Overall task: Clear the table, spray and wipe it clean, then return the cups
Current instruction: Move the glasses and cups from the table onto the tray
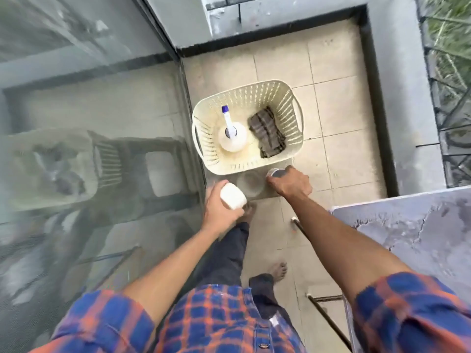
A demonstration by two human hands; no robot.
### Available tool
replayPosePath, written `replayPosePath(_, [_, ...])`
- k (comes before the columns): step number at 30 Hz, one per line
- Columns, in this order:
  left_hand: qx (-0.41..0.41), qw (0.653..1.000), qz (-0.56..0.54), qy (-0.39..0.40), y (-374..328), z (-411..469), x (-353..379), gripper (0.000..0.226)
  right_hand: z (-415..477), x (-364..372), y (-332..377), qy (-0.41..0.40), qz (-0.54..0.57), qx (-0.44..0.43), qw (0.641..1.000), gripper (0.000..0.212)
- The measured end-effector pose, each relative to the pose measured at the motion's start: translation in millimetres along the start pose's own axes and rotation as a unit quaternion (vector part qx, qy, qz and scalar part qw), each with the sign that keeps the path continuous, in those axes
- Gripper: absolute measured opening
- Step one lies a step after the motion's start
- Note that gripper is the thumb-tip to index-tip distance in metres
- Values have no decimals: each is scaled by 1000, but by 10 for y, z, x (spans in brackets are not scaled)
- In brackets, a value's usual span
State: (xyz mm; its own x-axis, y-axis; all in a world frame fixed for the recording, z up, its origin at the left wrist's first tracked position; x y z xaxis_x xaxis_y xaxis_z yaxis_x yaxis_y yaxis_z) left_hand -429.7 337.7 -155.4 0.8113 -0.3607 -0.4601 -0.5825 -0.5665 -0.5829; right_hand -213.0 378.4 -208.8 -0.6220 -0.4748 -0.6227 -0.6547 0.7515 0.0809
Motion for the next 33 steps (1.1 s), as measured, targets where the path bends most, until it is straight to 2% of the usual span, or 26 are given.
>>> replayPosePath(6, [7,998,20,-58,-56,50,105,82,87,75,99,-12,-28,-9,1000,76])
replayPosePath(12, [11,997,8,-77,-49,115,237,80,86,-10,113,-4,-34,-44,998,80])
replayPosePath(18, [19,995,-25,-91,-69,211,464,94,-52,-163,-21,-18,72,-23,997,62])
replayPosePath(23, [20,992,-37,-118,-110,222,684,93,-158,-162,-231,-3,154,-8,988,57])
replayPosePath(29, [42,981,2,-191,-203,258,769,80,-271,2,-329,7,173,-12,985,37])
replayPosePath(33, [40,980,31,-194,-199,234,781,78,-307,104,-342,5,193,-8,981,31])
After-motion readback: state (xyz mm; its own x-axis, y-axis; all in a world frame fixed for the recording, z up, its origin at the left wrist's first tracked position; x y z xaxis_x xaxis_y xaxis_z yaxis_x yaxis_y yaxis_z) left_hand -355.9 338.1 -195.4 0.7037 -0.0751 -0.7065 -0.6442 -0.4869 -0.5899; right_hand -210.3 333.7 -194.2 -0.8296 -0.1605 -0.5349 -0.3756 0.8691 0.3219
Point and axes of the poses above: each hand's wrist, its own z-axis towards the middle knuckle, its own x-axis out of the palm, y = z × x, the point moved 2 cm from there along z, towards the middle knuckle
